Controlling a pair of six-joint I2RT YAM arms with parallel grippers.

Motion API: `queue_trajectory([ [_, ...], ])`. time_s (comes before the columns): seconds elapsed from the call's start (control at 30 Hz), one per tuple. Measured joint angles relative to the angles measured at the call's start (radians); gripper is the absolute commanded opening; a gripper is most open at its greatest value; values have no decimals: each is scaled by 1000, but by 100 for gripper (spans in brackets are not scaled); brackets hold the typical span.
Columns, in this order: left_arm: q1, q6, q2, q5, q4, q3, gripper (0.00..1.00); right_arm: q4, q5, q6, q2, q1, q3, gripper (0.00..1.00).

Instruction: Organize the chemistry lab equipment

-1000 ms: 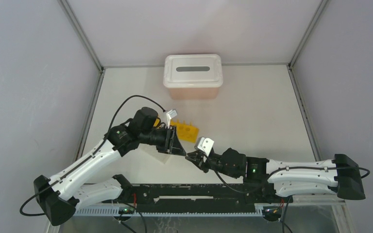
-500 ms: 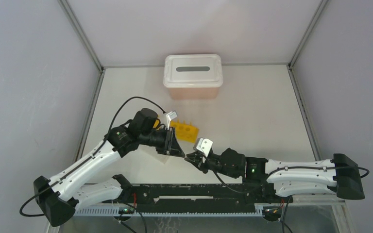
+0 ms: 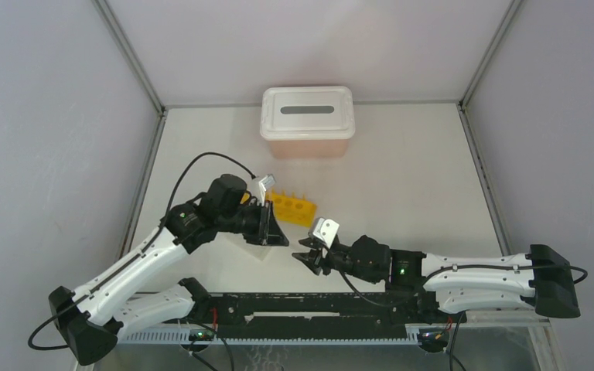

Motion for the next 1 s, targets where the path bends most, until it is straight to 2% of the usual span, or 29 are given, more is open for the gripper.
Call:
queue_trajectory([
  [0.23, 0, 9, -1, -110, -32, 8, 12, 0, 5, 1, 5, -9, 0, 48],
  [0.5, 0, 55, 2, -319, -103, 85, 11, -1, 38, 27, -49, -34, -14, 49],
  [0.8, 0, 105, 84, -579, -163, 87, 8, -22, 97, 103, -38, -140, -29, 49],
  [1.0, 1, 117, 138, -676, -187, 87, 8, -24, 96, 145, -30, -196, -68, 49],
])
